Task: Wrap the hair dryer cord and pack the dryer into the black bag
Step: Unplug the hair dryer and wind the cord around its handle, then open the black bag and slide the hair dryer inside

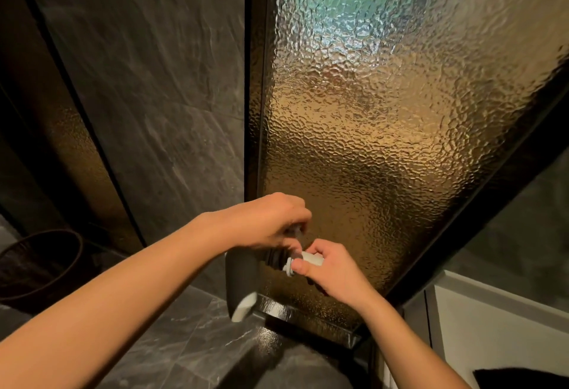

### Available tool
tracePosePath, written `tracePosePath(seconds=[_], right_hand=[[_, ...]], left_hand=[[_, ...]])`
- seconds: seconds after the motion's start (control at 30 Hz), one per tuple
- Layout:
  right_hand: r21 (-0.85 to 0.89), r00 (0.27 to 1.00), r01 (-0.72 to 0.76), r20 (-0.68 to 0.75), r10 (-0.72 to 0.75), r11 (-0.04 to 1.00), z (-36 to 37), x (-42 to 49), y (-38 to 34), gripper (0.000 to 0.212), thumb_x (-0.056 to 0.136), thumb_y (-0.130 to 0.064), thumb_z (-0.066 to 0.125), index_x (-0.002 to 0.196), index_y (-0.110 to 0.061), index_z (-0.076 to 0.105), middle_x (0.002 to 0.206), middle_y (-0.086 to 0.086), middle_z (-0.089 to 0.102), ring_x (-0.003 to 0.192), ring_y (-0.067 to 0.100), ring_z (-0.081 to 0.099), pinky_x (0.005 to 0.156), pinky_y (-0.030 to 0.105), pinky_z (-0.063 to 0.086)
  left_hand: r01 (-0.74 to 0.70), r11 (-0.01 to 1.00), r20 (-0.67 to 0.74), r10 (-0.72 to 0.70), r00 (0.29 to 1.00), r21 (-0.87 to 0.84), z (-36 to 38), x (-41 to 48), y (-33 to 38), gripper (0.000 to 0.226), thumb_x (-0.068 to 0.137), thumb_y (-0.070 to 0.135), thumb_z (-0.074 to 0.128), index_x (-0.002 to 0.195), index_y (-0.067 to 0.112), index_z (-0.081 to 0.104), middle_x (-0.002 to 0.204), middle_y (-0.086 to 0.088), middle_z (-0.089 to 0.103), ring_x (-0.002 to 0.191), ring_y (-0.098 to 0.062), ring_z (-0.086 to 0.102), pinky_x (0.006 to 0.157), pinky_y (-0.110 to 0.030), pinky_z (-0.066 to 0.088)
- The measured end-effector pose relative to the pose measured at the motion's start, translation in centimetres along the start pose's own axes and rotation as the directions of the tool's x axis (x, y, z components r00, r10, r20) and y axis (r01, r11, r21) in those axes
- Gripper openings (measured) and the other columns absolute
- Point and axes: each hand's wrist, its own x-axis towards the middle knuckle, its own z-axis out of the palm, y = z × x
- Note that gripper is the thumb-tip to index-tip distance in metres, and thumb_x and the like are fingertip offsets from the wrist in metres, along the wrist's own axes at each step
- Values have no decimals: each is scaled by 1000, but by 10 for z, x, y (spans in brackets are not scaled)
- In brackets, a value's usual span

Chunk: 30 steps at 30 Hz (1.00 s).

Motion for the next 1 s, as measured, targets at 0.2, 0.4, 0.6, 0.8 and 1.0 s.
tracePosePath(seconds=[0.2, 0.4, 0.6, 0.8, 1.0], right_hand=[[-19, 990, -36, -136, 34, 999, 9, -12, 2, 55, 61, -72, 78, 69, -20, 63, 52, -11, 57, 49, 5, 48, 51, 29, 35], [113, 968, -69, -231, 94, 991, 19, -31, 5, 41, 72, -55, 74, 82, -15, 76, 66, 5, 74, 56, 11, 65, 55, 31, 48], [338, 883, -209, -338, 326, 918, 24, -55, 23, 37, 84, -39, 77, 70, -11, 58, 49, 9, 61, 29, 15, 43, 36, 19, 32], [475, 704, -270, -496, 509, 837, 14, -95, 52, 46, 91, -37, 72, 82, 7, 60, 51, 9, 60, 30, 16, 41, 34, 21, 30], [640, 451, -264, -580, 679, 721, -2, -156, 90, 45, 96, -42, 66, 86, 2, 68, 51, 6, 58, 33, 14, 43, 35, 19, 31]], left_hand=[[54, 919, -29, -71, 997, -391, 12, 13, 3, 56, 69, 35, 88, 117, 21, 62, 93, -1, 66, 76, -9, 61, 70, -26, 50], [-19, 938, 17, 26, 1000, -346, 33, 34, 15, 49, 79, 32, 81, 123, 18, 66, 97, 9, 65, 80, 0, 57, 74, -15, 45], [-38, 958, -51, 24, 998, -285, 57, 44, 9, 44, 87, 45, 70, 122, 19, 67, 108, 2, 69, 96, -10, 62, 86, -29, 51], [-49, 927, -258, -53, 965, -372, 93, 38, -3, 33, 91, 54, 51, 106, 30, 69, 97, 14, 65, 92, -2, 59, 80, -25, 48], [15, 861, -213, -143, 967, -508, 153, 42, 7, 14, 92, 37, 60, 103, 31, 68, 95, 15, 64, 91, 1, 59, 76, -18, 43]])
